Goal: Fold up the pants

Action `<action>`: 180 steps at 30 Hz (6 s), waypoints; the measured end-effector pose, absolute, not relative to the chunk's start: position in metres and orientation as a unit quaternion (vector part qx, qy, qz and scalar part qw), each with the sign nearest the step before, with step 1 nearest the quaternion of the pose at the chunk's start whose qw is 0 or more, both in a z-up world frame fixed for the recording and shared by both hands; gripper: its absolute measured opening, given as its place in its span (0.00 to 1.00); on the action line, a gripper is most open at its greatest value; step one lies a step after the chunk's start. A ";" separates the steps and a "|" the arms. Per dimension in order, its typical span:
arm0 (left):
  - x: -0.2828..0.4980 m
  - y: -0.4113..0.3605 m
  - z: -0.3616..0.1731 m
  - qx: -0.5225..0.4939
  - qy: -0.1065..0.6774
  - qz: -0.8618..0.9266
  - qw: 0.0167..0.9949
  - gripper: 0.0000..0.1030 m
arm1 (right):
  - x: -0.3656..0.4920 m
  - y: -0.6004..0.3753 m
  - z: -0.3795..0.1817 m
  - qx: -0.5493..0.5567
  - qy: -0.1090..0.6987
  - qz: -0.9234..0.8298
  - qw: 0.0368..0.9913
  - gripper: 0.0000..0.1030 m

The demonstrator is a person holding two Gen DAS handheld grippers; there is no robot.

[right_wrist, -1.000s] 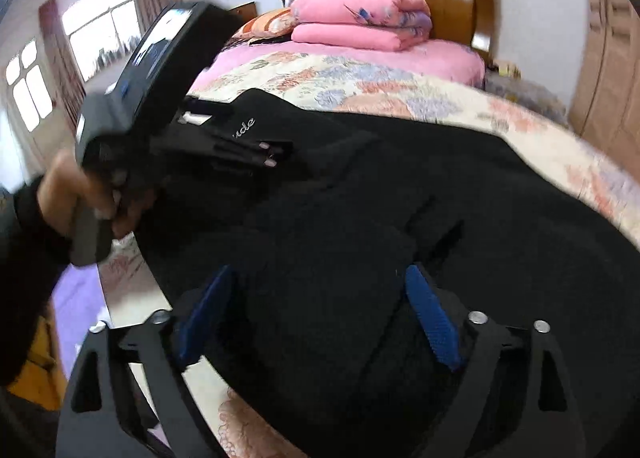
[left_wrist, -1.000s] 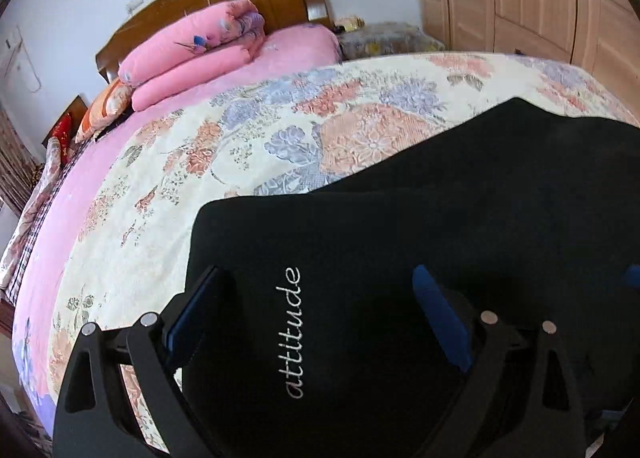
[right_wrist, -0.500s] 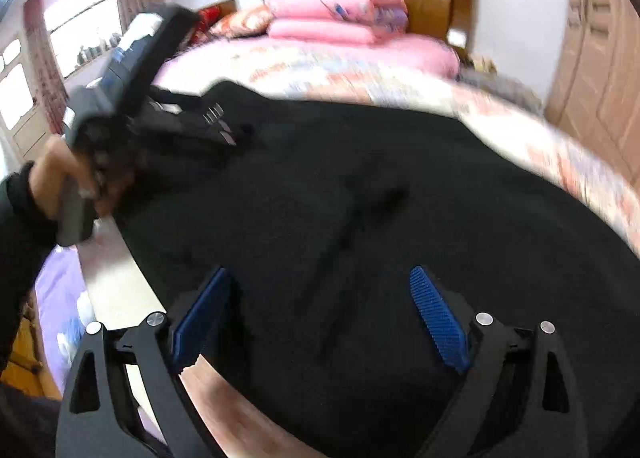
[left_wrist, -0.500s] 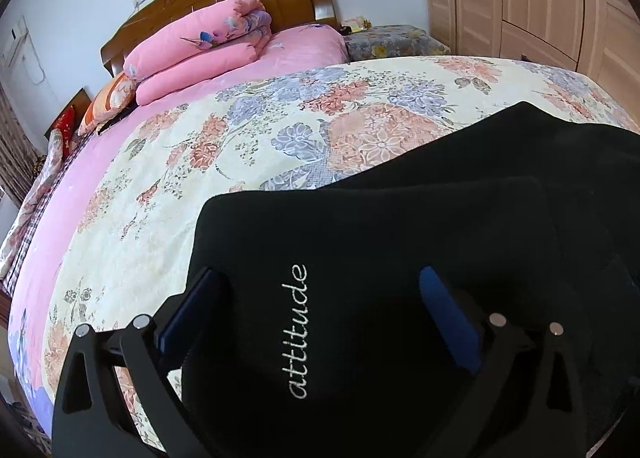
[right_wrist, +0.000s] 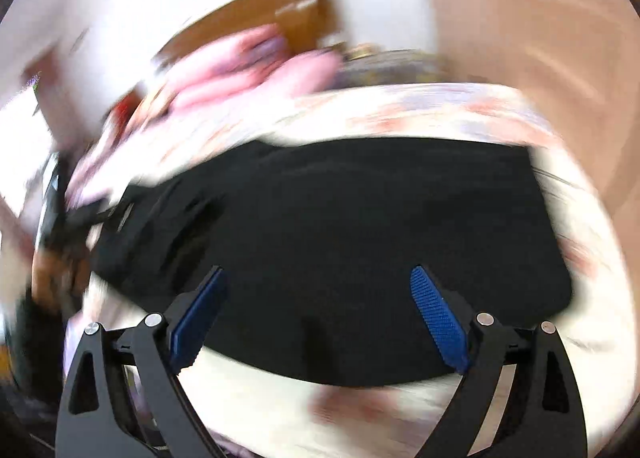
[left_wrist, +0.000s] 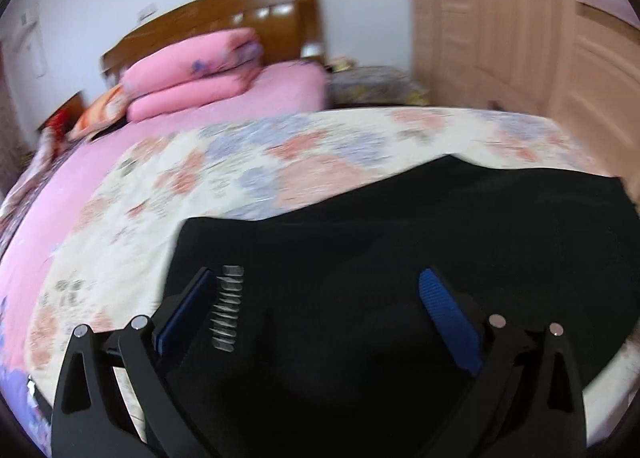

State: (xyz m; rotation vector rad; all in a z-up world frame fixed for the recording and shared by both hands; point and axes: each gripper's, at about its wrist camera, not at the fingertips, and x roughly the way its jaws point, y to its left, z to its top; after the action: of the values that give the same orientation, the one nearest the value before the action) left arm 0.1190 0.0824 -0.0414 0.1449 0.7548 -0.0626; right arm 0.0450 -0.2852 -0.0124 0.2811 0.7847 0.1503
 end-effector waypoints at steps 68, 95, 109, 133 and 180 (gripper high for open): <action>0.292 -0.103 -0.102 0.131 0.478 -0.200 0.845 0.99 | 0.112 -0.255 -0.054 -0.042 0.488 0.079 0.868 0.96; 0.125 0.065 -0.094 0.011 0.407 -0.099 0.908 0.99 | 0.053 -0.358 -0.088 0.300 0.416 0.050 0.857 0.96; 0.124 0.066 -0.095 0.013 0.406 -0.101 0.908 0.99 | 0.049 -0.360 -0.095 0.352 0.371 0.002 0.859 0.36; 0.059 0.239 -0.023 -0.148 0.352 -0.005 0.924 0.90 | 0.054 0.052 -0.051 -0.331 0.241 0.213 0.887 0.21; 0.173 0.127 -0.083 -0.267 0.512 -0.236 0.782 0.36 | 0.038 -0.093 -0.088 -0.125 0.341 0.075 0.929 0.85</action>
State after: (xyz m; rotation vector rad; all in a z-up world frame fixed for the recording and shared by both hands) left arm 0.1729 0.1268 -0.0825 -0.5759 1.1058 -0.5090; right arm 0.0381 -0.0927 -0.0880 -0.2565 0.6994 0.1544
